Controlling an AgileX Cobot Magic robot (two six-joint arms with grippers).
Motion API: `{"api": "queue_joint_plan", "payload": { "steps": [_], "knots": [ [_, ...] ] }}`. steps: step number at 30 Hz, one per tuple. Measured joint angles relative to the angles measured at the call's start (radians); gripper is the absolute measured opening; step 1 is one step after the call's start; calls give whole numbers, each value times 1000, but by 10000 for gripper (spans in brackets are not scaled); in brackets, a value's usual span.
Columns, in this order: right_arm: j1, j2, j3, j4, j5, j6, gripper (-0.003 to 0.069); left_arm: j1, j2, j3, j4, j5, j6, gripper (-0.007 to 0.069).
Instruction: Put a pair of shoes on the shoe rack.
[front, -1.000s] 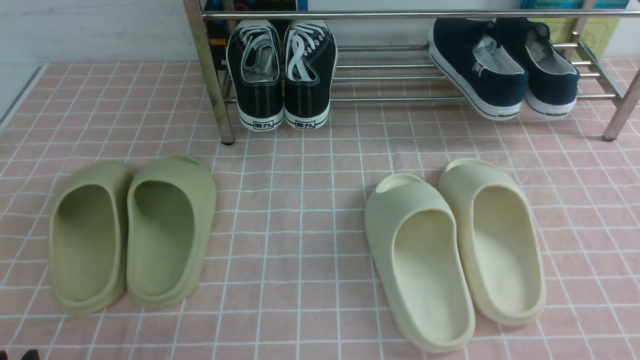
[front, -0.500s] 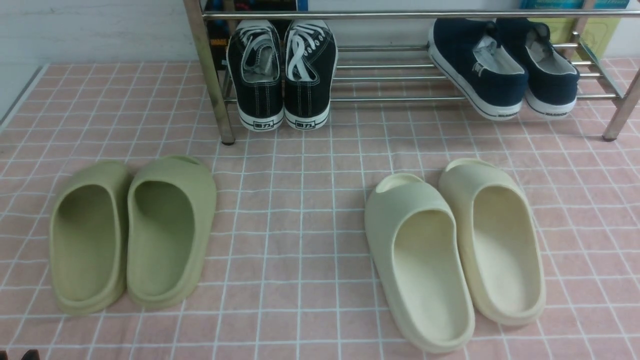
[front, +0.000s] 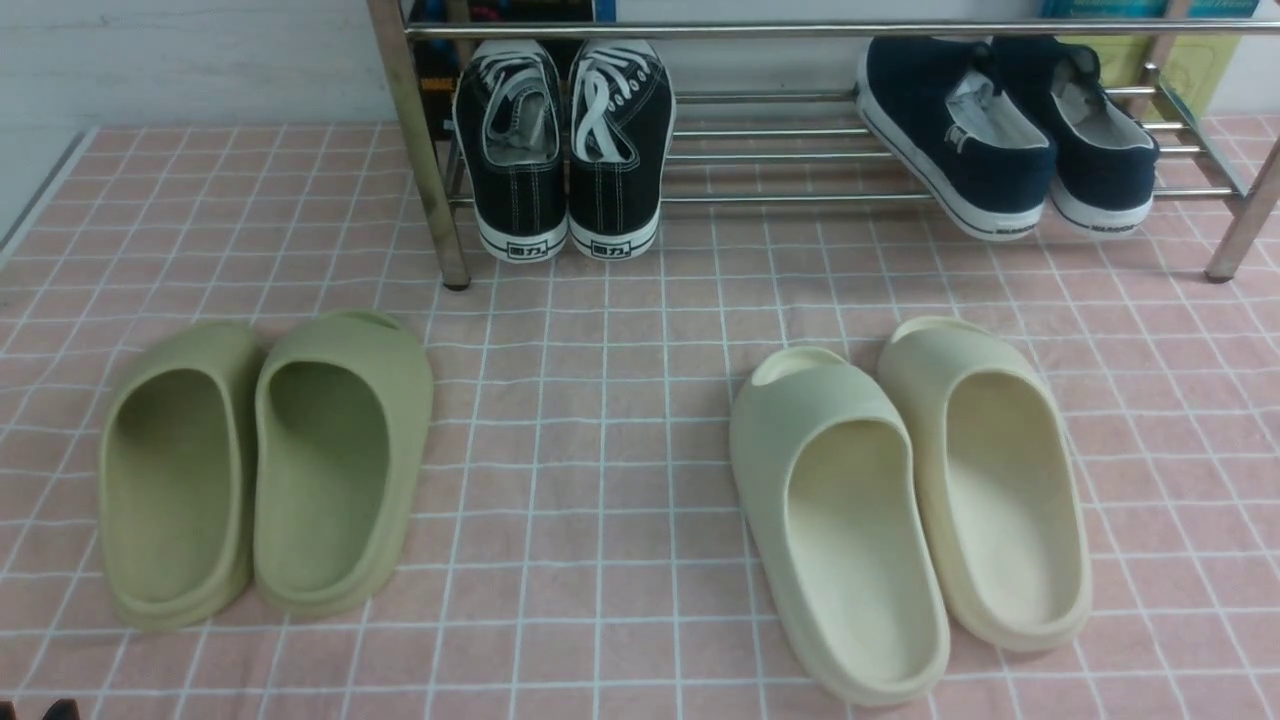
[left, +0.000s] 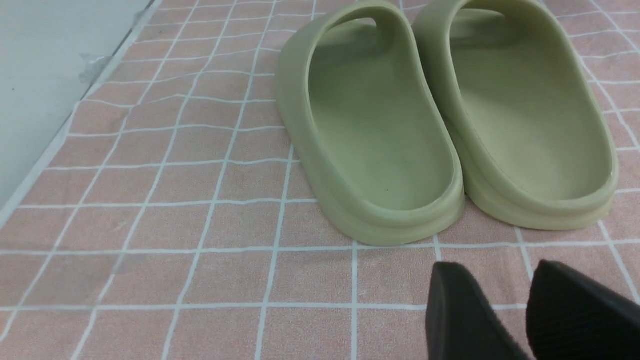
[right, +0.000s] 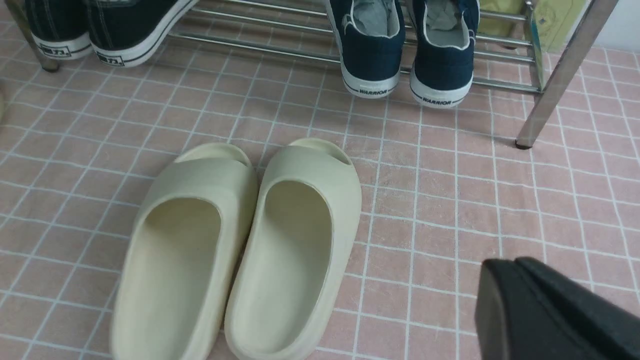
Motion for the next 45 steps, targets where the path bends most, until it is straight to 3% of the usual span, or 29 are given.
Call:
{"api": "queue_joint_plan", "payload": {
  "steps": [8,14,16,17,21,24,28,34,45],
  "knots": [
    [1,0,7,53,-7,-12,-11,0,0,0,0,0,0,241],
    [78,-30,139,58,-234,-85,-20,0,0,0,0,0,0,241],
    [118,-99,265,-1,-411,-55,-20,0,0,0,1,0,0,241],
    [119,-106,275,-12,-423,-49,-20,0,0,0,1,0,0,241],
    [96,-275,491,-160,-587,143,-20,0,0,0,1,0,0,241],
    [40,-393,626,-250,-608,275,-20,0,0,0,1,0,0,241],
    [-15,-517,789,-271,-616,326,-20,0,0,0,1,0,0,241],
    [-56,-599,989,-145,-674,290,-20,0,0,0,1,0,0,241],
    [-56,-599,989,-113,-585,234,-20,0,0,0,2,0,0,241]
  ]
}}
